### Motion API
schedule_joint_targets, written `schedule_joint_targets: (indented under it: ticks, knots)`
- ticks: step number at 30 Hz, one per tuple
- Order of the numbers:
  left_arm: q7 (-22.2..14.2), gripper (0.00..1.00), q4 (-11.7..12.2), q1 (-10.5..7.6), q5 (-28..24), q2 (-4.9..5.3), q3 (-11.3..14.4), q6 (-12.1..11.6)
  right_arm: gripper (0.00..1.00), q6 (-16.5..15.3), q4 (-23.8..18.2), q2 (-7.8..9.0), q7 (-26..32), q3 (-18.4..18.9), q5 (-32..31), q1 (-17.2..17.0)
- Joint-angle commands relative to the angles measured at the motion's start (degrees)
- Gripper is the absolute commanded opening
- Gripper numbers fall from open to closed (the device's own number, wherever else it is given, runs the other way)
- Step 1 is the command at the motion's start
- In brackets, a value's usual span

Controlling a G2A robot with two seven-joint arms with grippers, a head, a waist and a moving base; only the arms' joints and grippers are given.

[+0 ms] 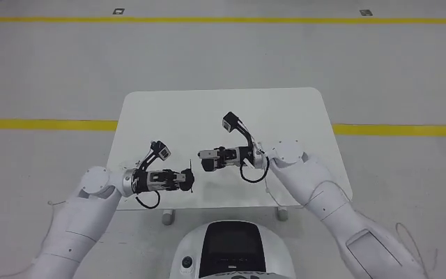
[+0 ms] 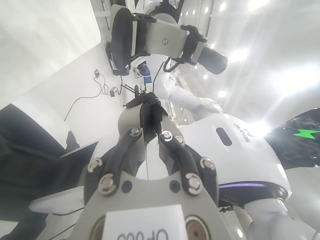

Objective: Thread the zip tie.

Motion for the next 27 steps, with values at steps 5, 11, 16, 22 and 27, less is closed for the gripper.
schedule_joint_targets:
  ticks: [5,11,16,22,27]
  knots:
    - [1.05,0.00,0.02,1.03,0.09,0.21,0.02,-0.30,0.42,-0.63,2.94,-1.63,-1.17,-2.20,-0.89,2.44]
    - [1.03,0.00,-0.61,1.80,0.29,0.57,-0.60,-0.27,0.18,-0.63,5.70,-2.69,-0.07,-2.98,-1.19,3.15]
    - [1.42,0.00,-0.89,1.76,0.80,0.72,-0.39,0.01,0.18,-0.63,6.71,-3.46,0.73,-3.09,-1.57,3.50]
    - [1.77,0.00,-0.56,1.54,0.62,0.72,0.42,0.01,0.10,-0.63,7.66,-4.09,1.54,-2.83,-2.42,3.74]
    - [1.74,0.00,-0.30,1.17,0.53,0.79,0.78,0.13,0.14,-0.63,8.05,-4.47,2.46,-2.52,-2.68,3.73]
